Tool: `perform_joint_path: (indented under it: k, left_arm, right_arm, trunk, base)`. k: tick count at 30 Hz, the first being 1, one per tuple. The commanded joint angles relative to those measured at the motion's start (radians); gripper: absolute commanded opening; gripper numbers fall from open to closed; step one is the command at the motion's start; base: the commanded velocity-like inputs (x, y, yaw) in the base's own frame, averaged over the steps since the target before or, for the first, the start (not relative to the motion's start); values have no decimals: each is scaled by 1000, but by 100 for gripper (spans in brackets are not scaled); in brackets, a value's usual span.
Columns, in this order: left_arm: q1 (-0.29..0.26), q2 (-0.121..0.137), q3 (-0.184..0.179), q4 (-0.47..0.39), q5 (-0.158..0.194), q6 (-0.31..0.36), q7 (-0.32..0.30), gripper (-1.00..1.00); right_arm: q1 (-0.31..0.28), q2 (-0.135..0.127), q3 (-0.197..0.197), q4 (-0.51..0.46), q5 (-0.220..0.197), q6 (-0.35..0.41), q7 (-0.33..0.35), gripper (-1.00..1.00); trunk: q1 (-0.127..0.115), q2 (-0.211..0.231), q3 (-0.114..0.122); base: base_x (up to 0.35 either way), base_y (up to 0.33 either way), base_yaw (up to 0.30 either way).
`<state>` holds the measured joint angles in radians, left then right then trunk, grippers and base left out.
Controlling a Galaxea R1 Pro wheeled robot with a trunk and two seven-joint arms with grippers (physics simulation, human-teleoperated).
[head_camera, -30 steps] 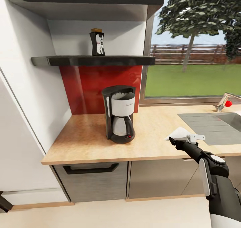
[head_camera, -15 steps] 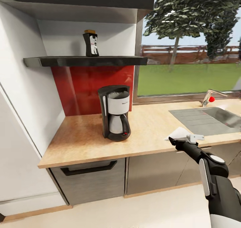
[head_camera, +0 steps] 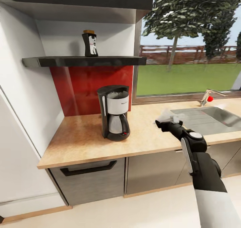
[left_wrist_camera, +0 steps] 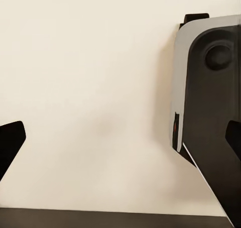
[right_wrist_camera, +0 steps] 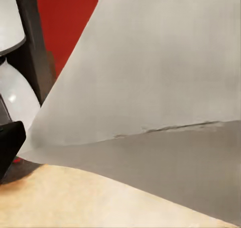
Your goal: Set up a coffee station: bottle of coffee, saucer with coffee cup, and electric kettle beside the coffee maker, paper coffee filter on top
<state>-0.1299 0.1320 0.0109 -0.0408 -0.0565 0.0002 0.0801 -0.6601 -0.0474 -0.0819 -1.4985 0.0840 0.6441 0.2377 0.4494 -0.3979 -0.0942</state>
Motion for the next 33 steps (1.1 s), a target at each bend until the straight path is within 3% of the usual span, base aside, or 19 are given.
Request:
perform_joint_path:
  k: [1, 4, 5, 7, 8, 10, 13, 17, 20, 26, 33]
  left_arm:
    - [-1, -1, 1, 1, -7, -2, 2, 100]
    - [-1, -2, 1, 1, -8, -3, 2, 100]
    - [0, -2, 0, 0, -8, -3, 1, 100]
    - [0, -2, -1, 0, -8, -3, 0, 100]
    - [0, -1, -3, -1, -8, -3, 0, 100]
    - [0, 0, -5, -1, -8, -3, 0, 100]
    - [0, 0, -6, -2, -8, -3, 0, 100]
    - [0, 3, -5, -2, -7, -2, 0, 100]
    - [0, 5, -5, -2, -7, -2, 0, 100]
    - [0, 3, -6, -2, -8, -2, 0, 100]
    - [0, 4, -4, -2, -7, -2, 1, 100]
  right_arm:
    - [-95, 0, 63, 4, 51, 85, -14, -100]
    - [-203, 1, 127, 24, 84, 189, -22, -100]
    - [-364, 26, 182, 106, 98, 325, -25, -100]
    - [-447, 65, 192, 190, 100, 354, -26, -100]
    - [-516, 98, 196, 279, 101, 366, -26, -100]
    - [-596, 144, 200, 385, 102, 373, -26, -100]
    - [-671, 166, 201, 472, 103, 375, -25, -100]
    - [-811, 187, 202, 663, 102, 377, -25, -100]
    - [-846, 192, 202, 715, 102, 377, -25, -100]
    - [-858, 192, 204, 727, 102, 378, -25, -100]
    - [-858, 191, 273, 716, 102, 378, -25, -100]
  trunk:
    - [1, -2, -2]
    - [1, -2, -2]
    - [1, -2, -2]
    - [1, -2, -2]
    - [1, -2, -2]
    - [1, -2, -2]
    - [1, -2, -2]
    - [1, -2, -2]
    - [1, -2, -2]
    - [1, -2, -2]
    - [1, -2, -2]
  base:
    - [0, 0, 0]
    - [0, 0, 0]
    - [0, 0, 0]
    - [0, 0, 0]
    - [0, 0, 0]
    - [0, 0, 0]
    - [0, 0, 0]
    - [0, 0, 0]
    - [0, 0, 0]
    - [0, 0, 0]
    - [45, 68, 0]
